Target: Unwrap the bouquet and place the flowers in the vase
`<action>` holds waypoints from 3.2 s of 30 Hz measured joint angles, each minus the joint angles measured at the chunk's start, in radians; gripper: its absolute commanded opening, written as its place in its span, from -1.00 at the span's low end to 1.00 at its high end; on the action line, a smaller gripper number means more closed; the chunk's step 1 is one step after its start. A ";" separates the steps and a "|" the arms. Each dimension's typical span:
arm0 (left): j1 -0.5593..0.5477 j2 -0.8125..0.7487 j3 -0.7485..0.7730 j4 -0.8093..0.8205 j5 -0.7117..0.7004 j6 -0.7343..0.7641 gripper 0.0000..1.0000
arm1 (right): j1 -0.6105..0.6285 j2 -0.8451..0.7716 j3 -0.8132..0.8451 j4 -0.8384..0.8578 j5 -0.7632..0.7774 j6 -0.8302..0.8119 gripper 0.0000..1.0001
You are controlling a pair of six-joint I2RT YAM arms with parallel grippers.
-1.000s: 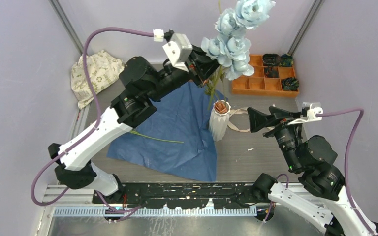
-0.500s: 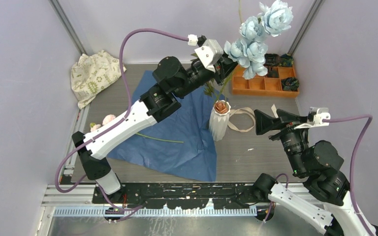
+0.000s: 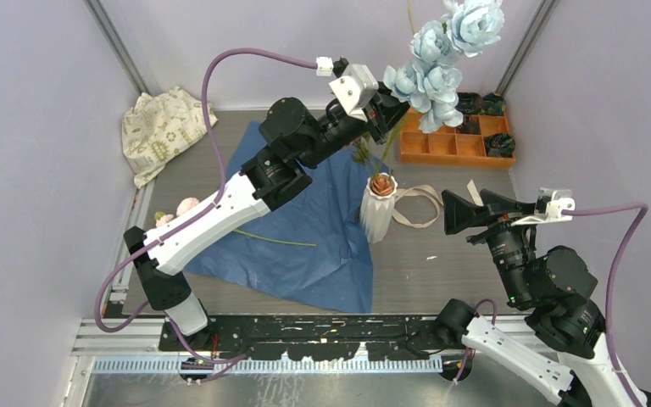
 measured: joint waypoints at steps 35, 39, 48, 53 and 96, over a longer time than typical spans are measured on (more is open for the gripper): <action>0.021 -0.204 -0.541 0.198 -0.164 -0.169 -0.65 | 0.000 0.060 0.000 0.009 -0.042 0.006 0.91; 0.023 -0.206 -0.591 0.206 -0.203 -0.184 -0.56 | 0.000 0.073 -0.001 0.011 -0.048 0.011 0.91; 0.023 -0.201 -0.649 0.196 -0.266 -0.214 -0.28 | 0.000 0.098 -0.013 0.024 -0.064 0.027 0.92; 0.023 -0.202 -0.678 0.196 -0.282 -0.237 -0.12 | 0.000 0.100 -0.022 0.027 -0.068 0.029 0.92; -0.178 -1.155 -0.655 -0.605 -1.602 -0.211 -0.31 | 0.420 1.622 0.949 -0.182 -0.450 -0.005 0.70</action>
